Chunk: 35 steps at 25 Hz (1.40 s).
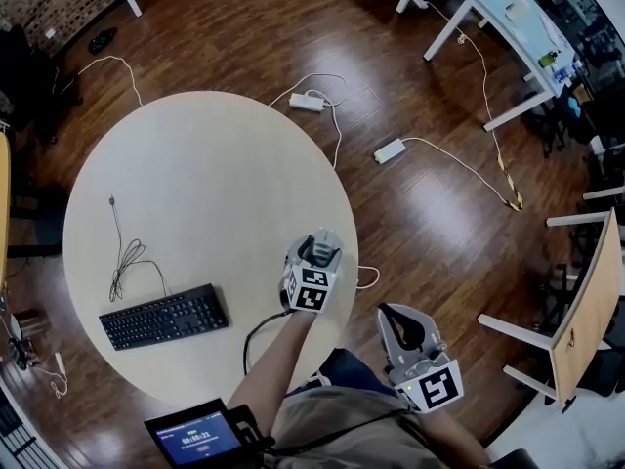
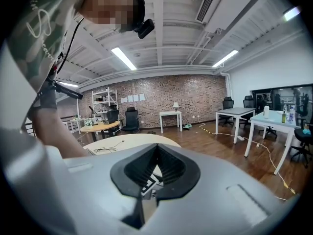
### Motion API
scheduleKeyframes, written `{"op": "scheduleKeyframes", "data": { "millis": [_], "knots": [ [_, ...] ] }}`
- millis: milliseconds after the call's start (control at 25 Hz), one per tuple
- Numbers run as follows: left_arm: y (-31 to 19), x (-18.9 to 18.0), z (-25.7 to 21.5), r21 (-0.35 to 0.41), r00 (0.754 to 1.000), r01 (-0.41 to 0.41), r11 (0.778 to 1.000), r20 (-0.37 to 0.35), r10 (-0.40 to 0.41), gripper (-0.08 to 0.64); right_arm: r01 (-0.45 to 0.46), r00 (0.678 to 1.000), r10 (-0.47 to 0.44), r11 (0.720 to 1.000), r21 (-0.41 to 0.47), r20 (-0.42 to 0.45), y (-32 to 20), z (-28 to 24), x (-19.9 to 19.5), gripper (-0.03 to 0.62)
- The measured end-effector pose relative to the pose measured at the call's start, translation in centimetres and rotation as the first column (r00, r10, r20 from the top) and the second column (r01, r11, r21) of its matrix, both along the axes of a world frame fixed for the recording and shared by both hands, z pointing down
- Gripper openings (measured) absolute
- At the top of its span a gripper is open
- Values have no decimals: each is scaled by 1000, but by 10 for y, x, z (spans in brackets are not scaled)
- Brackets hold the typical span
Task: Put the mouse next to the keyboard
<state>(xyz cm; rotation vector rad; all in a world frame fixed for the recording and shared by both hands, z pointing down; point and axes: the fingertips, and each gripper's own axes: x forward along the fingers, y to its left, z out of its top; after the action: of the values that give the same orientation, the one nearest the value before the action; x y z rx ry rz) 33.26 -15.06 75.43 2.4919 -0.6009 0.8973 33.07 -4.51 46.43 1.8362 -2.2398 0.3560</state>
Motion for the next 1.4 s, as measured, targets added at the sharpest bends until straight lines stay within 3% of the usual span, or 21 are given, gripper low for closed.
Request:
{"op": "scheduleKeyframes", "data": {
  "millis": [160,320,560,920,1080,1240,1400],
  "knots": [
    [-2,0,-4,13,999,-3,1000,-51,4,322,-10,1000,10,1000,-2,-1,5,-2,1,5],
    [-7,-6,-19,13,992,44,999,-116,-42,322,-24,1000,24,1000,-13,7,9,3,0,5],
    [0,-17,-51,101,990,8,995,-144,7,319,-16,1000,16,1000,-5,20,15,3,-17,5],
    [13,-49,-113,168,977,34,985,-213,2,319,26,999,-27,999,22,37,20,-17,-42,5],
    [21,-81,-151,235,966,64,970,-259,-1,319,66,997,-67,997,50,24,21,-26,-59,5],
    [20,-120,-179,266,948,142,953,-313,-54,318,108,994,-110,991,79,24,23,-36,-85,5],
    [23,-166,-204,320,940,222,921,-320,-116,318,177,983,-181,978,114,27,27,-50,-123,5]
  ]
}}
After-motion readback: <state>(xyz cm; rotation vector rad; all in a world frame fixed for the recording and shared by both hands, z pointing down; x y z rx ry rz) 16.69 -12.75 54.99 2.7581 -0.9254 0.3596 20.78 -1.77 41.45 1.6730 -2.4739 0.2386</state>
